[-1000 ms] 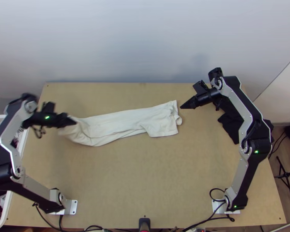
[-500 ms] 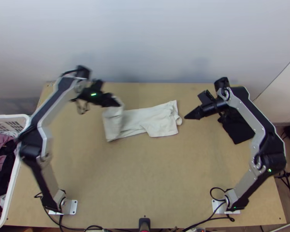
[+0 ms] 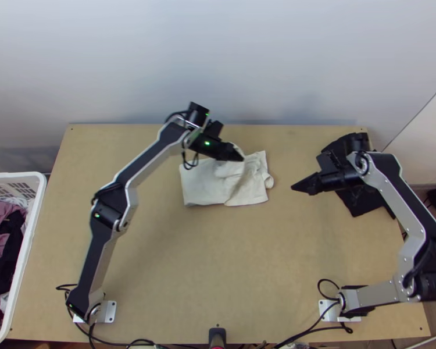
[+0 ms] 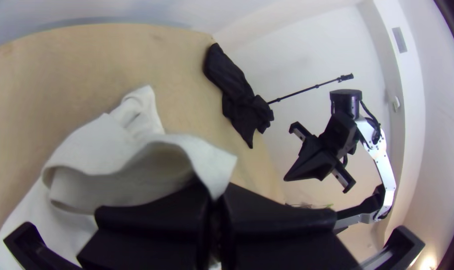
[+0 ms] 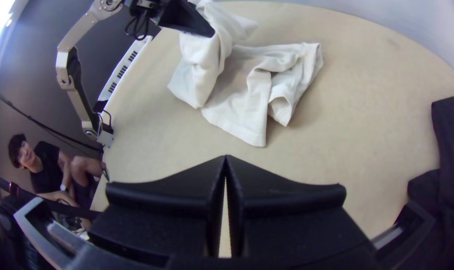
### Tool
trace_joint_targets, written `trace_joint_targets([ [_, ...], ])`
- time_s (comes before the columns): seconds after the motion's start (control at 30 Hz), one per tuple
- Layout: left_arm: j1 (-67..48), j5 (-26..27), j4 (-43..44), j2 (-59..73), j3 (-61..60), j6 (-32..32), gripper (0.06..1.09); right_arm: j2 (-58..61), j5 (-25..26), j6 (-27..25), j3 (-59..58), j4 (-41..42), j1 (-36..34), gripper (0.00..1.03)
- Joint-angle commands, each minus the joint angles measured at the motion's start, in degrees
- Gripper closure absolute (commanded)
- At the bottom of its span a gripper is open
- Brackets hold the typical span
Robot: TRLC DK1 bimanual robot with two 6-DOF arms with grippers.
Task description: Fold the t-shirt
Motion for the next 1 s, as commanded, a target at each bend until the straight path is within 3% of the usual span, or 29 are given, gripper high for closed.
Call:
trace_joint_targets([
  [0.0, -3.9, 0.1, 9.7, 6.7, 1.7, -3.0, 1.05, -5.1, 0.3, 1.7, -3.2, 0.8, -3.1, 1.00],
  [0.2, -3.3, 0.1, 15.6, 10.8, 1.3, -6.5, 1.02, -7.3, 1.0, 3.6, -5.8, 2.6, -3.3, 1.00],
  [0.23, -3.5, 0.1, 15.6, 11.0, 1.3, -6.6, 0.91, -7.6, 1.1, 3.9, -6.2, 3.0, -3.3, 1.00],
  [0.27, -3.6, 0.0, 15.6, 11.1, 1.3, -6.5, 0.71, -7.9, 1.1, 4.1, -6.4, 3.1, -3.2, 1.00],
  [0.3, -3.6, 0.0, 15.2, 11.2, 1.2, -6.5, 0.43, -8.0, 1.1, 4.3, -6.6, 3.4, -3.0, 1.00],
  [0.33, -3.5, -0.4, 15.0, 11.2, 1.0, -6.5, 0.08, -8.3, 1.1, 4.9, -6.8, 3.7, -2.9, 1.00],
  [0.53, -2.5, -0.7, 12.2, 10.5, 0.6, -8.7, 0.10, -9.2, 1.9, 5.1, -7.1, 4.0, -2.0, 1.00],
  [0.7, -0.5, -0.7, 4.8, 6.9, 0.5, -8.0, 0.10, -9.7, 1.9, 5.0, -7.1, 4.4, -2.1, 1.00],
  [0.97, 1.6, -4.3, -10.9, -0.3, 0.5, 3.2, 0.10, -9.7, 1.9, 5.1, -7.3, 5.5, -1.6, 1.00],
])
